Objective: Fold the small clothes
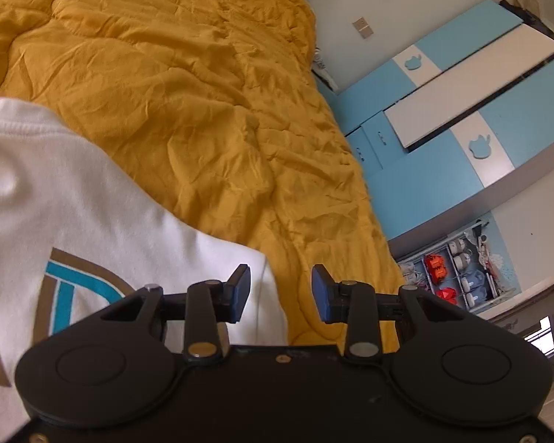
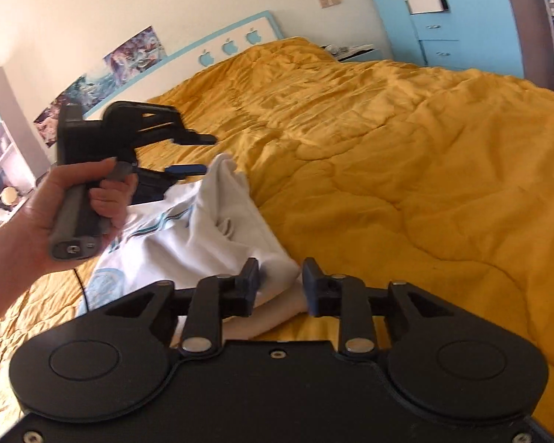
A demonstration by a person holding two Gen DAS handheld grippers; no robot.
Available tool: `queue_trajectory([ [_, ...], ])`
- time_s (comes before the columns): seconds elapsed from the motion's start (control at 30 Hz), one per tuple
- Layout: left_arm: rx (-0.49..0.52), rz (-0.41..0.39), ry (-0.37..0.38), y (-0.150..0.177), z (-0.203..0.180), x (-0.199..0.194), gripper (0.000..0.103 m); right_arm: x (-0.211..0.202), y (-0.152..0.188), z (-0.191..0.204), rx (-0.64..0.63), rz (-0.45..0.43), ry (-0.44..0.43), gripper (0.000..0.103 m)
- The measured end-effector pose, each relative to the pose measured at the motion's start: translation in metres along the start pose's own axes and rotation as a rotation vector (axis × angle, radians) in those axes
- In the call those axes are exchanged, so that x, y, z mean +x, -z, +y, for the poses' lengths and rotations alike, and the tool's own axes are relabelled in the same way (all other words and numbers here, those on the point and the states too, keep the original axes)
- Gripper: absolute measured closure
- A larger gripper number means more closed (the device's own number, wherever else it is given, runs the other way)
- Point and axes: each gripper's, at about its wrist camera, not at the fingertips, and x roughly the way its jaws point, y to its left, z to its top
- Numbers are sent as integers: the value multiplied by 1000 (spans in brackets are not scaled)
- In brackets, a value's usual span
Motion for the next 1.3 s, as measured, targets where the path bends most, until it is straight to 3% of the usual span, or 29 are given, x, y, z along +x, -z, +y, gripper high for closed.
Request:
queue_trajectory([
  [0.1,73,-32,23,8,-2,-53,66,-13,-9,-10,8,-36,-64,61],
  [0.2,108,-71,27,31,8,-116,64,-11,-25,-4,-100,-72,-179,61],
  [0.3,113,-106,27,73,23,-169,62,9,-44,17,-250,-74,-255,62],
  [0.4,67,-84,35,120,44,-195,61,43,-65,32,-284,-18,-322,62],
  [0.5,13,-37,34,152,61,-193,61,81,-80,46,-266,67,-324,63],
  [0.57,-1,-54,47,168,70,-194,61,103,-83,51,-248,128,-299,62],
  [0.7,-19,-61,64,175,80,-189,60,130,-75,55,-227,225,-293,62],
  [0.73,-11,-56,60,176,81,-187,59,135,-73,56,-221,243,-286,64],
  [0.77,-10,-54,56,177,82,-186,59,138,-69,56,-214,260,-286,76],
  [0.8,-9,-54,56,177,81,-187,59,138,-67,54,-203,267,-293,92],
  [0.93,14,-49,56,174,74,-187,59,117,-76,47,-166,171,-281,95],
  [1.0,38,-42,43,173,73,-180,57,121,-78,38,-136,191,-275,96],
  [1.07,52,-37,24,174,74,-172,57,140,-70,33,-160,255,-257,95],
  [1.13,48,-36,22,174,76,-169,56,137,-66,26,-157,247,-267,89],
  [1.2,48,-39,31,173,77,-171,56,115,-67,14,-107,205,-306,75],
  [1.3,26,-44,48,172,80,-173,56,71,-65,-4,-116,155,-348,66],
])
